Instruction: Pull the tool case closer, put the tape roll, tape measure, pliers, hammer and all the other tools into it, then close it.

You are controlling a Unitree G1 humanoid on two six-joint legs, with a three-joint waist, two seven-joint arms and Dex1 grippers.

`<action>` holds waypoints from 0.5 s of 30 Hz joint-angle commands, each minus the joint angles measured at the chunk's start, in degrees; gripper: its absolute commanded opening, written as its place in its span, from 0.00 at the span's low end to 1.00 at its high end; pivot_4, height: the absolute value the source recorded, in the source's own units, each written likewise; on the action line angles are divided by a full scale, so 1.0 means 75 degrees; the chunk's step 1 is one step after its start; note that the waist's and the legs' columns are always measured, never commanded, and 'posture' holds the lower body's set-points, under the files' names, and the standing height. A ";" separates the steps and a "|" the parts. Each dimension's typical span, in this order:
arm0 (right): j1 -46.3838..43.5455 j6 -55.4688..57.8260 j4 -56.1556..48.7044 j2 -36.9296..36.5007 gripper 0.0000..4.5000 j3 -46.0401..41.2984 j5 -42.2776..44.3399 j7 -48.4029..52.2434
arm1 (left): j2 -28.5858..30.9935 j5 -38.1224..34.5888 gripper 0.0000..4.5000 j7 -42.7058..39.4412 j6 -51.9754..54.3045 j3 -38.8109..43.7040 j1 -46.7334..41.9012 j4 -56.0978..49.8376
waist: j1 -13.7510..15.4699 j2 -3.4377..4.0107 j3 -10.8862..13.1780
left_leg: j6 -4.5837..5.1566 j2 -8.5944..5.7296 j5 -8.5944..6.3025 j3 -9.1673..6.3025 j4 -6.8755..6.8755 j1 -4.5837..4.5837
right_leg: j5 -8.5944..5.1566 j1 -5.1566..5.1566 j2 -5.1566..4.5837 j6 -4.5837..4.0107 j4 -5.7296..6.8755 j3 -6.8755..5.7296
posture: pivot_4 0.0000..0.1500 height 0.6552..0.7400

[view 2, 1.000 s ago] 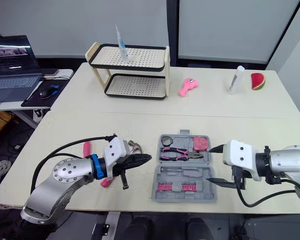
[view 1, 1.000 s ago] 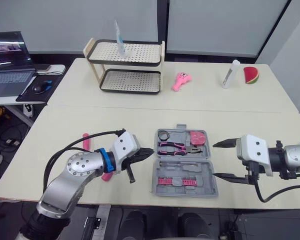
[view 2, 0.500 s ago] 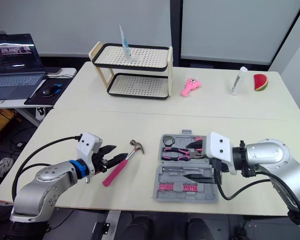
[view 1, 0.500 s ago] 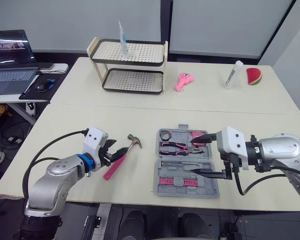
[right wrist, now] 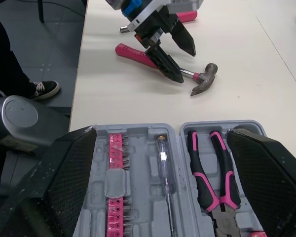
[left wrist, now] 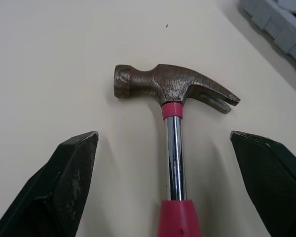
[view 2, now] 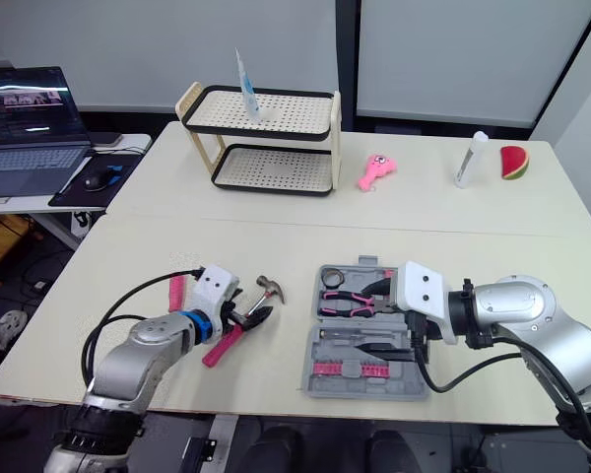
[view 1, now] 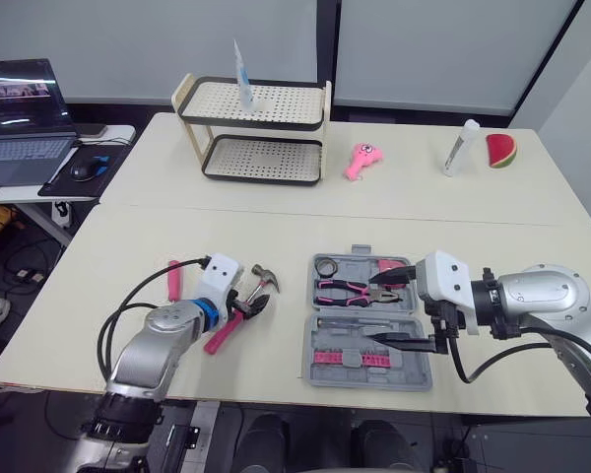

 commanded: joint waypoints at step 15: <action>0.0028 -0.0016 -0.0283 -0.0064 1.00 -0.0134 -0.0050 -0.0111 | -0.0242 0.0103 0.16 -0.0041 0.0790 0.0069 -0.0038 0.0204 | 0.0001 0.0010 -0.0008 | 0.0000 -0.0002 0.0000 0.0000 0.0002 0.0001 | 0.0000 0.0002 -0.0002 0.0000 0.0000 0.0001 | 1.00 0.87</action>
